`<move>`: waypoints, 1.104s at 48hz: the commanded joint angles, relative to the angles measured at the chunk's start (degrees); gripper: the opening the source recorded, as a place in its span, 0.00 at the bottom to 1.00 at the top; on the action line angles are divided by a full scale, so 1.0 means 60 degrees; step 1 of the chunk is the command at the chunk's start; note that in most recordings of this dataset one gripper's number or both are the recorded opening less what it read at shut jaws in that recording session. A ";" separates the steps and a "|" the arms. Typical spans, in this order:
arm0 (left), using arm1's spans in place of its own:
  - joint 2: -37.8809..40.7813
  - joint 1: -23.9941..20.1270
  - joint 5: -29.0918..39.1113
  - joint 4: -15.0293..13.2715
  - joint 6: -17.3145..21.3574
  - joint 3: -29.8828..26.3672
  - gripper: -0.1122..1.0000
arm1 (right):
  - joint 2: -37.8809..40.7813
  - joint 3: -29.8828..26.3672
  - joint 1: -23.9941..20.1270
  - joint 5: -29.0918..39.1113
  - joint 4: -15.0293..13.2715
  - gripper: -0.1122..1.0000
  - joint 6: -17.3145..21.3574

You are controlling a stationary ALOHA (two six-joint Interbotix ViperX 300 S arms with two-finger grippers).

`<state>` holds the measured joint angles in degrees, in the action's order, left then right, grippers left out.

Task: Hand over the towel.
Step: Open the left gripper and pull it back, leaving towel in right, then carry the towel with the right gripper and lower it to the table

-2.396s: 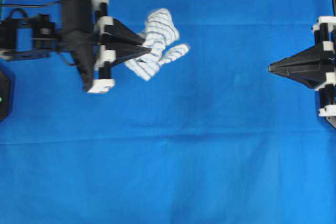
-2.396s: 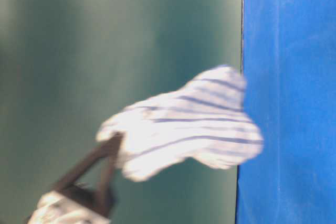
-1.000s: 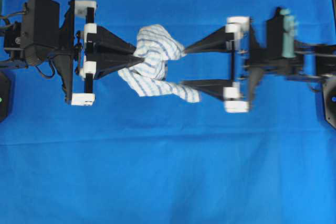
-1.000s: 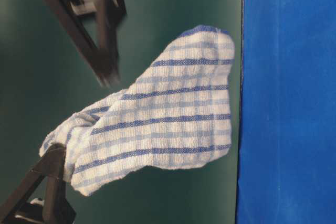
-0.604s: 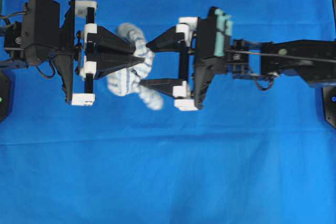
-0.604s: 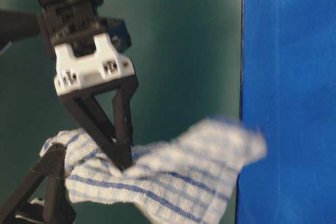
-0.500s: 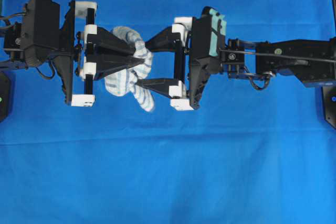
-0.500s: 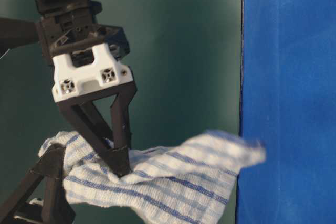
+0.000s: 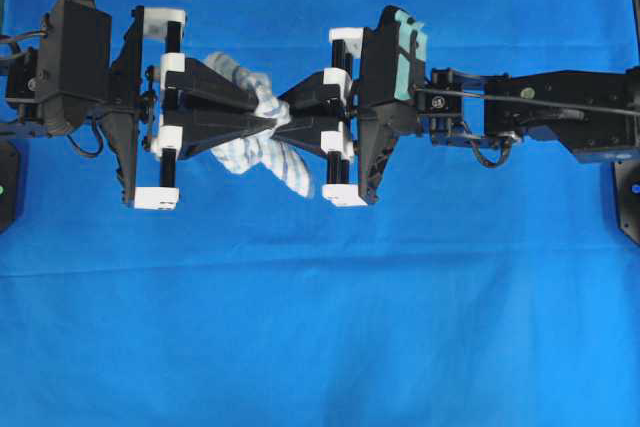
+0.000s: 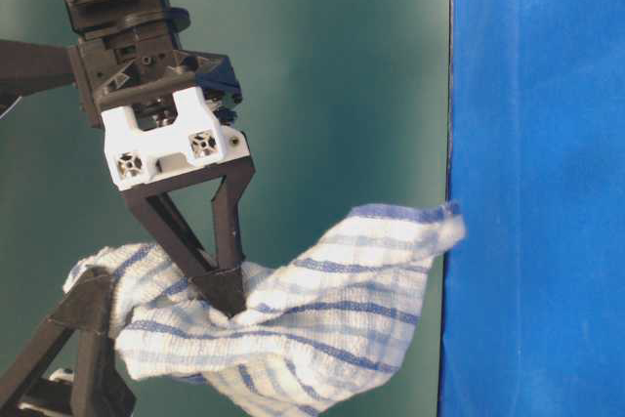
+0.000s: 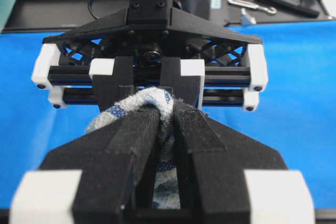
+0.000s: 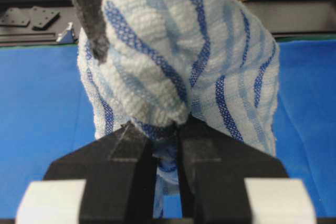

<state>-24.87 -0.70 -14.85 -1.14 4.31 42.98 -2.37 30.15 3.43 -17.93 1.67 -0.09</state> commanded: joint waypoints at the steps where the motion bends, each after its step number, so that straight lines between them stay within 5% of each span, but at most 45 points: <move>1: -0.0059 0.0015 -0.0176 0.0000 -0.0015 -0.0176 0.15 | -0.0190 -0.0161 0.0029 0.0000 0.0000 0.21 -0.0015; 14: -0.0146 -0.0073 -0.0249 0.0000 -0.0073 -0.0088 0.18 | -0.0615 0.0176 0.0029 0.0015 0.0000 0.21 0.0059; 25: -0.0776 -0.0103 -0.0366 -0.0015 -0.0073 0.0352 0.75 | -0.1655 0.1113 0.0000 0.0029 0.0029 0.21 0.0132; 30: -0.1333 -0.0103 -0.0366 0.0000 -0.0073 0.0703 0.92 | -0.2505 0.1846 -0.0029 0.0029 0.0044 0.21 0.0146; 53: -0.3311 -0.0103 -0.0278 0.0000 -0.0132 0.1846 0.93 | -0.5713 0.3896 -0.0044 0.0747 0.0234 0.21 0.0308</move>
<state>-44.47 -1.23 -16.35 -1.14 3.52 54.40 -35.33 53.79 3.25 -13.45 2.72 1.67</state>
